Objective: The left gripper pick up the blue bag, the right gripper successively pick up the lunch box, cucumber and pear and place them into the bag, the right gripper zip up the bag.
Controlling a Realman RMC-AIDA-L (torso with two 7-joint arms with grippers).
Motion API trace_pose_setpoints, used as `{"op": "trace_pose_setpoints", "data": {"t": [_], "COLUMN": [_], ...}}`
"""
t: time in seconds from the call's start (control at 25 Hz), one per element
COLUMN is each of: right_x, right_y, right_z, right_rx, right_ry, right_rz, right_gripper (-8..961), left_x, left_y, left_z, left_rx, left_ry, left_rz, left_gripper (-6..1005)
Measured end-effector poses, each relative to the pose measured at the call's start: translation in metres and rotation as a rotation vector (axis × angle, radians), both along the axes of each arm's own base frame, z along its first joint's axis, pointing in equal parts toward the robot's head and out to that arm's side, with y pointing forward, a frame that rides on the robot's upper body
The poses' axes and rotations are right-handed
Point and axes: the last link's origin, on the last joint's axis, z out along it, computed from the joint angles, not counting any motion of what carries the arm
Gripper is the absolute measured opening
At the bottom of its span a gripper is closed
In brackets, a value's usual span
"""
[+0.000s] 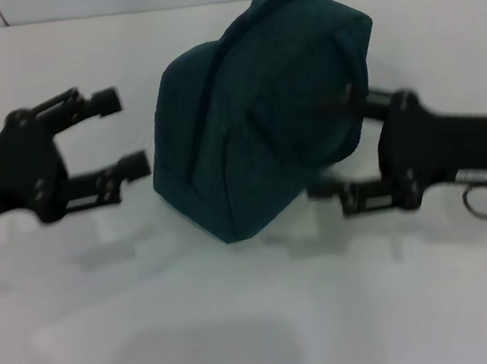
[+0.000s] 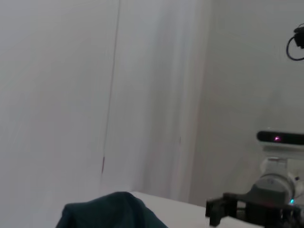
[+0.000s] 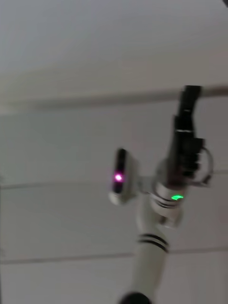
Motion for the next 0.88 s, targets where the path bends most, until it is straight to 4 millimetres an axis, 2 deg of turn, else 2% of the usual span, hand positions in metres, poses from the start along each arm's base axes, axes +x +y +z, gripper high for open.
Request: {"op": "trace_pose_setpoints", "data": {"t": [0.2,0.36,0.56,0.88], "right_x": [0.008,0.012,0.013,0.013], "right_y": [-0.011,-0.017,-0.023,-0.024], "right_z": [-0.019,-0.033,-0.044,-0.045], "right_rx": [-0.016,-0.033,-0.061,-0.061], "right_ry": [-0.089,-0.136,-0.164,-0.159], "right_rz": [0.048,0.060,0.073,0.065], "right_gripper": [888,888,888,888], "left_x": [-0.013,-0.021,-0.024,-0.025], "left_y": [-0.025,-0.038,-0.042,-0.043], "left_z": [-0.006,-0.016,-0.028,-0.037], "left_rx": [-0.040,-0.063,-0.098,-0.128], "left_ry": [0.024,0.029,0.040,0.061], "left_rz": [-0.023,-0.026,-0.025,-0.026], "left_gripper": [891,892,891,890]}}
